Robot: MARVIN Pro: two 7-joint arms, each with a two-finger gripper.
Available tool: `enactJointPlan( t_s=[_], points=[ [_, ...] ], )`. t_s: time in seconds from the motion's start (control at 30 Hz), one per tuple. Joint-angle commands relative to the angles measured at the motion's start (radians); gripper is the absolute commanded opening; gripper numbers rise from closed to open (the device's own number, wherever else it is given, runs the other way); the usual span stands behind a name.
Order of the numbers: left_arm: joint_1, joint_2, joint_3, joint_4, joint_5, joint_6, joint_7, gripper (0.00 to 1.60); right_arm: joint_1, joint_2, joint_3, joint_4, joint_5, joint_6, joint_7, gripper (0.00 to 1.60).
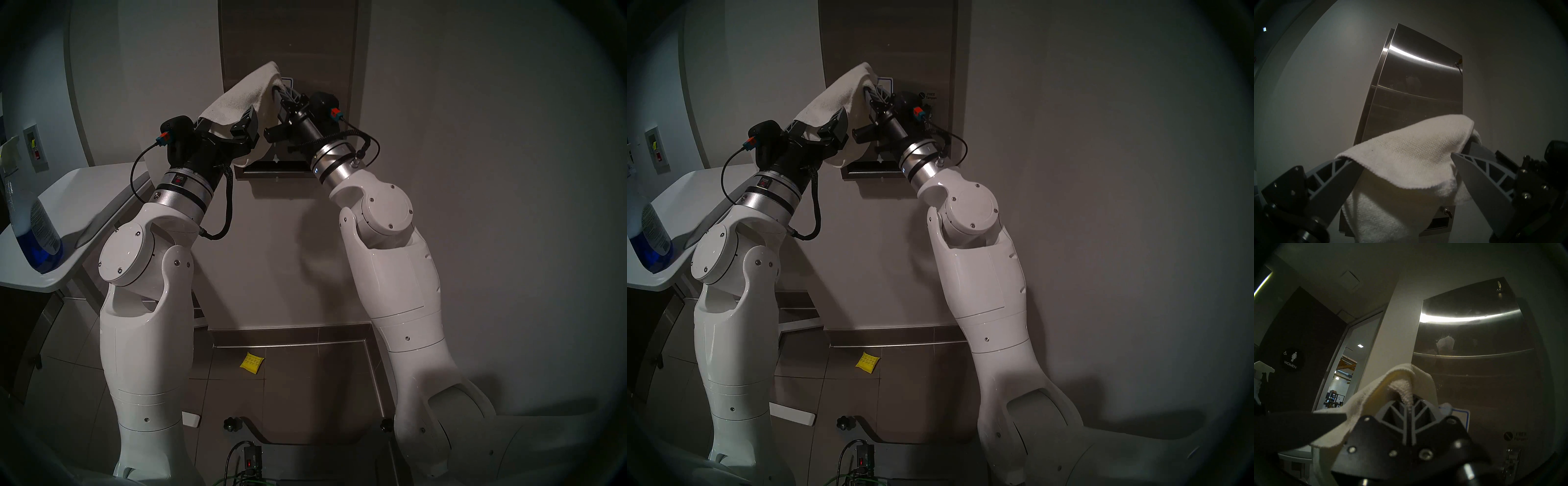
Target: Pick up the cloth and wipe the surface
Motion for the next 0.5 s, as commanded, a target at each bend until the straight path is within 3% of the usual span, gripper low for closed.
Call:
enactJointPlan(
  t_s=[0.0,0.47],
  points=[
    [-0.030,0.001,0.001,-0.030,0.000,-0.010,-0.003,1.60,0.112,-0.064,0.019,-0.011,-0.030,0.008,0.013,0.00],
    [-0.029,-0.001,-0.001,-0.029,0.000,-0.009,-0.006,1.60,0.205,-0.114,0.098,0.075,-0.088,0.022,0.021,0.00]
  ],
)
